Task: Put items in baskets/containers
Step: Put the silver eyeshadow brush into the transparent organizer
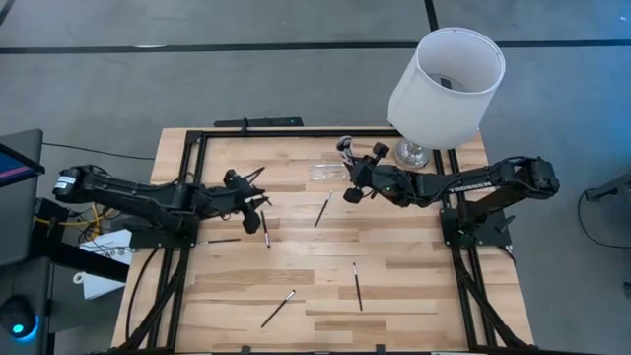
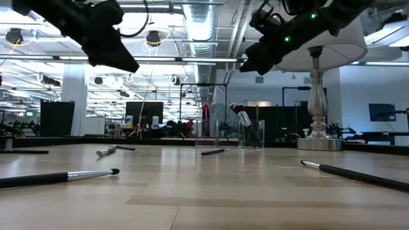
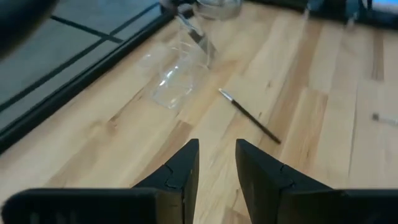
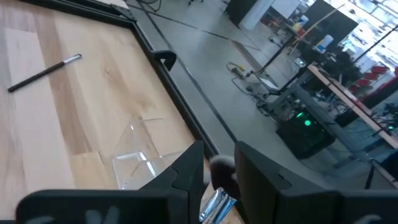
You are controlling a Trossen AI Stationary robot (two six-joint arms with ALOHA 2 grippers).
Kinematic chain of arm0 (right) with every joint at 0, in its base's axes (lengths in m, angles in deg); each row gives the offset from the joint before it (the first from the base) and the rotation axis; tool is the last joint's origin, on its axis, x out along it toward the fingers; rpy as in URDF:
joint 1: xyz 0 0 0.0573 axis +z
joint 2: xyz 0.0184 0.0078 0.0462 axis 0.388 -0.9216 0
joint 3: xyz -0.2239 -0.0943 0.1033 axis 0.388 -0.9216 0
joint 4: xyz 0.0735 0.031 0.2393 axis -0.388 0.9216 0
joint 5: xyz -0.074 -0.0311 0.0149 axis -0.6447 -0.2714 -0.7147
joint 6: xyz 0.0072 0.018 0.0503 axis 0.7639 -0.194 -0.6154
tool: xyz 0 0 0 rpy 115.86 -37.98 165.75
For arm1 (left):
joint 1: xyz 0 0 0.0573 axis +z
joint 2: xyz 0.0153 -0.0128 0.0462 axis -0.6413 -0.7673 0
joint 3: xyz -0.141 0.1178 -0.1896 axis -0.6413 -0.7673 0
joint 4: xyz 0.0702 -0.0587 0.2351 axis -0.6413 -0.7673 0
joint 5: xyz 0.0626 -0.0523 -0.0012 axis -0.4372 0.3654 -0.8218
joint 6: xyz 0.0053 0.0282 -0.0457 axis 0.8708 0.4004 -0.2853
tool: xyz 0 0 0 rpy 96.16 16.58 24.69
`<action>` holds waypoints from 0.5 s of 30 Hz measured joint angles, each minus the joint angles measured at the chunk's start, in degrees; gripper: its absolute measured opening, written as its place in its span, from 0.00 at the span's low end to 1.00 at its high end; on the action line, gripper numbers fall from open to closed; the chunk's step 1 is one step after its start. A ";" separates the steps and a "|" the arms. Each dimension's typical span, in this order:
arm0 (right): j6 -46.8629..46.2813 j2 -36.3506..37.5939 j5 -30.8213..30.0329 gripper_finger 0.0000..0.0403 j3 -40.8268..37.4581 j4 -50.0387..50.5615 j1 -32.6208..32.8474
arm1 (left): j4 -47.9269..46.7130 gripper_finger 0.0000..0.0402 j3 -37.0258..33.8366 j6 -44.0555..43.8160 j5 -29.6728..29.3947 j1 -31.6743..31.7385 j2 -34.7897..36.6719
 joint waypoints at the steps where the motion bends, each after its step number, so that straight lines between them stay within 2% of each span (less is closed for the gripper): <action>1: 0.01 0.00 0.44 0.20 0.00 0.01 -0.27 | 0.07 0.25 0.77 1.73 0.47 0.17 -1.56; 5: -0.01 0.00 0.89 0.20 0.00 0.03 -0.39 | -0.70 0.25 4.51 11.94 3.67 0.70 -8.99; 9: -0.01 0.00 1.05 0.20 0.00 0.01 0.31 | -15.04 0.25 9.63 21.73 5.47 0.68 -16.19; 12: -0.01 0.00 1.05 0.20 0.00 0.01 0.83 | -26.26 0.25 13.89 29.61 3.29 0.46 -21.50; 15: -0.01 0.00 1.01 0.20 0.00 0.16 1.52 | -29.54 0.25 15.69 41.97 2.90 -0.83 -26.06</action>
